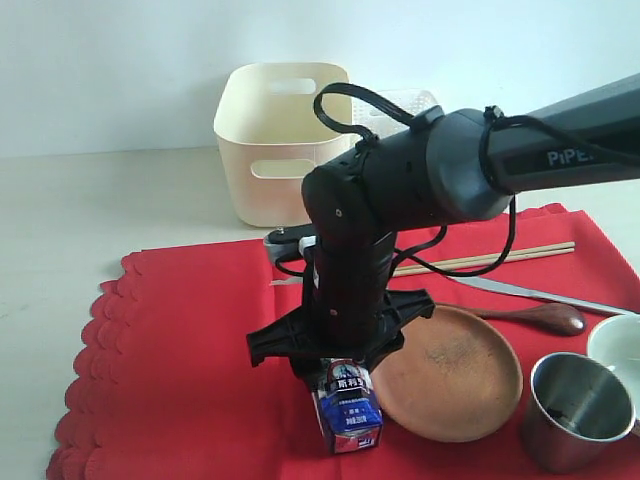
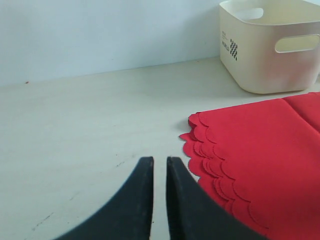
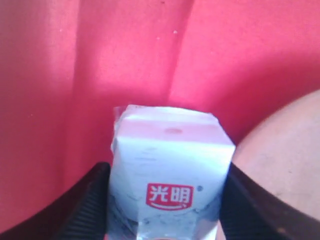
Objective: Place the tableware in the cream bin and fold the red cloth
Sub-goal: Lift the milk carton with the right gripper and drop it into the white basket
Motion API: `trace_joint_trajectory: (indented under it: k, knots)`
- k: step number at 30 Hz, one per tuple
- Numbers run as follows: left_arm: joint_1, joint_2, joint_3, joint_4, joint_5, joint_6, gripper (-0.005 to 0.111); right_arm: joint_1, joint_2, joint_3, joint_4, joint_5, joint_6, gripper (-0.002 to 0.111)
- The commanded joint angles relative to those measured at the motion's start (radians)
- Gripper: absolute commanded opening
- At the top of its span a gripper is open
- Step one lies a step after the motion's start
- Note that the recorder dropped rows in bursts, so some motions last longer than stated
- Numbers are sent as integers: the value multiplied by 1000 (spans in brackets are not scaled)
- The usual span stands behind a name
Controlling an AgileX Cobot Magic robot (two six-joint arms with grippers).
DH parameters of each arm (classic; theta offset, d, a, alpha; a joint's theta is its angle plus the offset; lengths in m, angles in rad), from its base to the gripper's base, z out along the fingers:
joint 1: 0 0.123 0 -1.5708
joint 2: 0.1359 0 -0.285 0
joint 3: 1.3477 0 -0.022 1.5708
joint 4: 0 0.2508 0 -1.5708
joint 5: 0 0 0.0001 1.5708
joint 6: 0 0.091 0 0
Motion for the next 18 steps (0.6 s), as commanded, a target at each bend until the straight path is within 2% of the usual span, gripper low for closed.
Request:
trace_joint_trajectory:
  k: [1,12,18]
  knots:
    - [-5,-6,-1,6,-5,3,12,2,-63,2,-1,-25,-21,0]
    - [-5,-6,-1,6,-5,3,12,-12,-261,2,-11,-22,-110,0]
    - [-5,-6,-1,6,-5,3,12,-107,-365,2,-11,-62,-163,0]
